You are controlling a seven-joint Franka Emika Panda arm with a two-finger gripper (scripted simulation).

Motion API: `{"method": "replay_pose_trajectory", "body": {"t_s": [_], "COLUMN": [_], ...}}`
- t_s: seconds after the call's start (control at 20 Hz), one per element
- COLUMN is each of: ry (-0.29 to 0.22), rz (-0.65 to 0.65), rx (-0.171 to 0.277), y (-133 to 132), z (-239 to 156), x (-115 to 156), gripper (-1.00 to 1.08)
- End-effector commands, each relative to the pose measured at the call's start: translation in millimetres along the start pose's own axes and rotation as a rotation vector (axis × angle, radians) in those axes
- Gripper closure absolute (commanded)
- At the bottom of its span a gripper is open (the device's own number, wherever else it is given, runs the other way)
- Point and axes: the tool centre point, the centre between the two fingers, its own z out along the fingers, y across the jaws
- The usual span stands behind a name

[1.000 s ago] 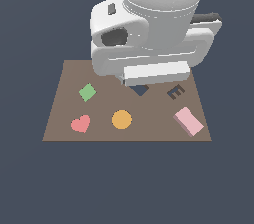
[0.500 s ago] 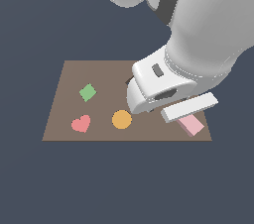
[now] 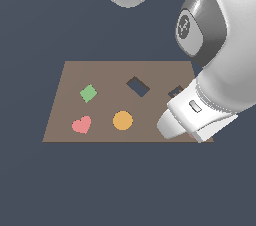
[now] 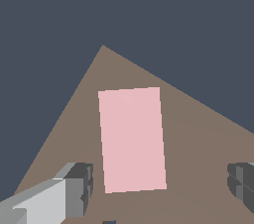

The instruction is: Insert a designated object into the corresponding slot on a board.

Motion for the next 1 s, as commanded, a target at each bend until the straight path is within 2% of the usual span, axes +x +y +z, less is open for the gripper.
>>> {"method": "replay_pose_trajectory", "body": {"t_s": [0.0, 0.3, 0.95], "ry": [-0.002, -0.006, -0.007], "rz": [-0.031, -0.067, -0.07], "rx": [0.0, 0.0, 0.0], "y": [-6, -15, -16], "z": [7, 15, 36], "x": [7, 14, 15], "gripper": [-0.92, -0.92, -0.92]}}
